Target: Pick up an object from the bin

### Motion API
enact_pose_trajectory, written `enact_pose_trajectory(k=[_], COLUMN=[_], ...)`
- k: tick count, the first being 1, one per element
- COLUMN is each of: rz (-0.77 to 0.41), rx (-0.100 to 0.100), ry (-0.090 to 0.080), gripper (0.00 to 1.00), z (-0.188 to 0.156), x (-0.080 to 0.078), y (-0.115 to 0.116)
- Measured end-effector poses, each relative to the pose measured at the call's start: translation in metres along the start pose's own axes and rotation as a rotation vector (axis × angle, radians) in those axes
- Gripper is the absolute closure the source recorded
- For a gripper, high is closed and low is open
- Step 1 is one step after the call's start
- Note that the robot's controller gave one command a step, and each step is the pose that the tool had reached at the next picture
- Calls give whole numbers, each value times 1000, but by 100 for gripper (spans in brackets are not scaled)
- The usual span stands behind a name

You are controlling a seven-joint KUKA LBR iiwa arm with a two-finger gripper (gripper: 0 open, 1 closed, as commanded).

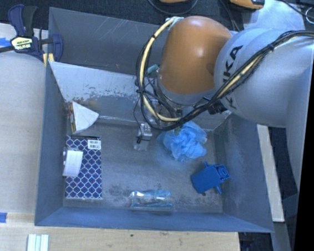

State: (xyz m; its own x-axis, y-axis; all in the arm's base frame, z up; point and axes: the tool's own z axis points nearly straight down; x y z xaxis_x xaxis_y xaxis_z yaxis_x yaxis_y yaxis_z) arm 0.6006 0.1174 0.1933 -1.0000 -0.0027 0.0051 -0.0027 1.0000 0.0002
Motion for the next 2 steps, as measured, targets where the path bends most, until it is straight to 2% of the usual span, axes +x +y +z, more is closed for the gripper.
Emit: enact_pose_trajectory(k=[1,2], rz=[3,-177], rx=[-1,0], ry=[-8,-6], gripper=[0,0], z=[-5,74], x=[-1,63], y=[-1,-36])
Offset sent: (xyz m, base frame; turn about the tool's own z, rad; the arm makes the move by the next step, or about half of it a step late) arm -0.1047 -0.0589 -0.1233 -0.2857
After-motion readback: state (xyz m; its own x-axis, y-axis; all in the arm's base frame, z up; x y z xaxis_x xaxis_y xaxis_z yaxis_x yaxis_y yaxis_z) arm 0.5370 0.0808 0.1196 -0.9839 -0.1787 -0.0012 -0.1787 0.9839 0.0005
